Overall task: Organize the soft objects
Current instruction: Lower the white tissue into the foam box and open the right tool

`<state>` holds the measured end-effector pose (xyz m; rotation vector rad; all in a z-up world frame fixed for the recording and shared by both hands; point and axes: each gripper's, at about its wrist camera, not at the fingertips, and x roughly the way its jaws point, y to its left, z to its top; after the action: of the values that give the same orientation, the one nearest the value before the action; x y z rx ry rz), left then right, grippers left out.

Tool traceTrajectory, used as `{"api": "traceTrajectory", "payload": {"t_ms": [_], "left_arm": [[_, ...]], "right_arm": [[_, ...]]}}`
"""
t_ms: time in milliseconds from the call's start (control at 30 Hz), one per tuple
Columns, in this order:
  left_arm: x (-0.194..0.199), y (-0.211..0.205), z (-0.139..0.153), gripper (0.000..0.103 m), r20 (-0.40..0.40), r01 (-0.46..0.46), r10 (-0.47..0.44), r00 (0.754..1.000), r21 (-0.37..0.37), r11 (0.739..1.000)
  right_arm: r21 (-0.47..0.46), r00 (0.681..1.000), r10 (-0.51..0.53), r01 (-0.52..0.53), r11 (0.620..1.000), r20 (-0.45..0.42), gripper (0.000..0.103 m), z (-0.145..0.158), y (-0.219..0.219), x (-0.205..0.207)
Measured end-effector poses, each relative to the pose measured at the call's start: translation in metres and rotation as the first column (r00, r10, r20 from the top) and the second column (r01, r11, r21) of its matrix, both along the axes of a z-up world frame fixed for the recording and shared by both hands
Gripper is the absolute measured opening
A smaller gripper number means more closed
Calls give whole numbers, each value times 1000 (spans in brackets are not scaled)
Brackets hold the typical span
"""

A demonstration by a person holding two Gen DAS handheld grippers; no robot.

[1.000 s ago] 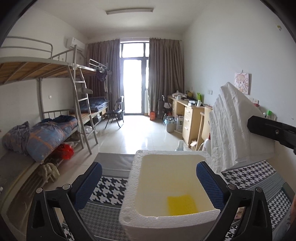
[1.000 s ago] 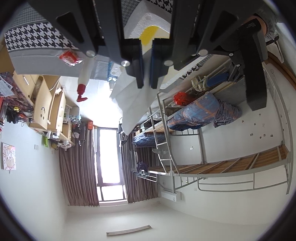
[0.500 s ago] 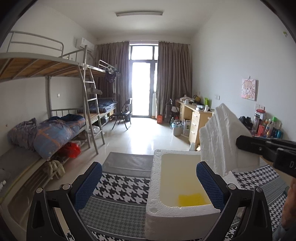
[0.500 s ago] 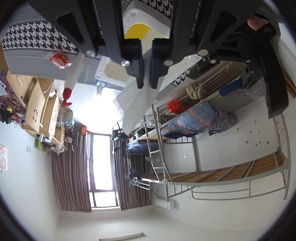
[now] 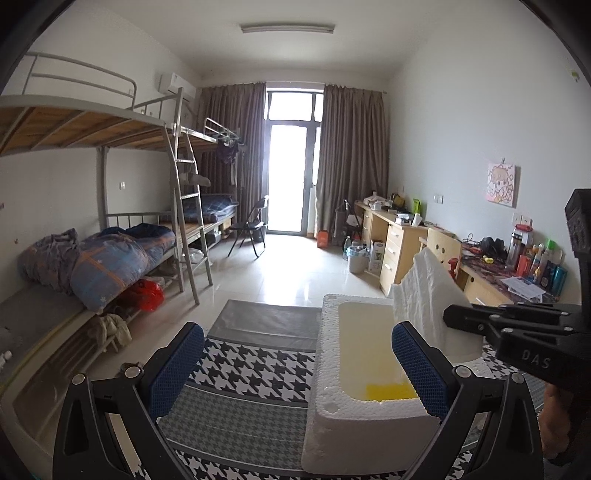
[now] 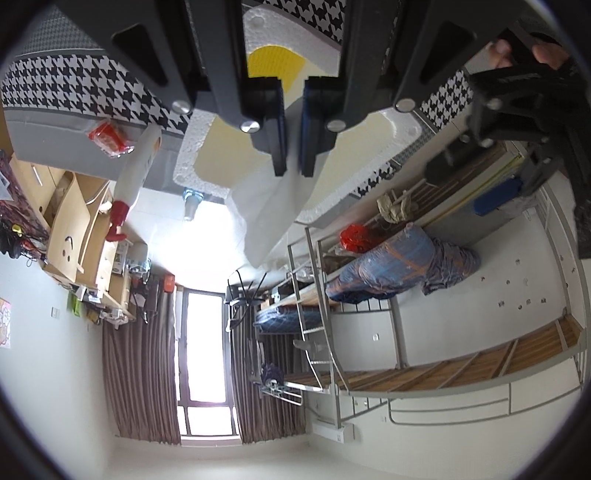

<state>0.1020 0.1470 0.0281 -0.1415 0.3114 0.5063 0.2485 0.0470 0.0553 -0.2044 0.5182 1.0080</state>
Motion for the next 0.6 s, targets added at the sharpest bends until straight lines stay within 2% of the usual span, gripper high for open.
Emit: {"api": "traceTrajectory", "payload": {"t_ms": [233, 300, 367, 400, 467, 600], "left_arm": [[-2, 4, -2, 102, -1, -7, 7, 1000, -10, 1000], [-3, 6, -2, 102, 0, -10, 10, 1000, -15, 1000], [-3, 7, -2, 102, 1, -10, 11, 1000, -17, 1000], [-4, 7, -2, 102, 1, -12, 12, 1000, -16, 1000], [-4, 8, -2, 102, 2, -14, 14, 1000, -18, 1000], [-3, 7, -2, 102, -5, -11, 11, 1000, -12, 1000]], "right_arm": [[-58, 1000, -4, 3, 998, -25, 11, -13, 14, 5], [-74, 1000, -3, 1, 997, -31, 21, -16, 17, 4], [-84, 999, 2, -6, 996, -39, 39, -20, 19, 5], [-88, 999, 3, -7, 996, -43, 43, -21, 20, 6], [-95, 999, 7, -12, 995, -52, 57, -23, 21, 6], [-109, 999, 5, -11, 994, -51, 60, -24, 20, 7]]}}
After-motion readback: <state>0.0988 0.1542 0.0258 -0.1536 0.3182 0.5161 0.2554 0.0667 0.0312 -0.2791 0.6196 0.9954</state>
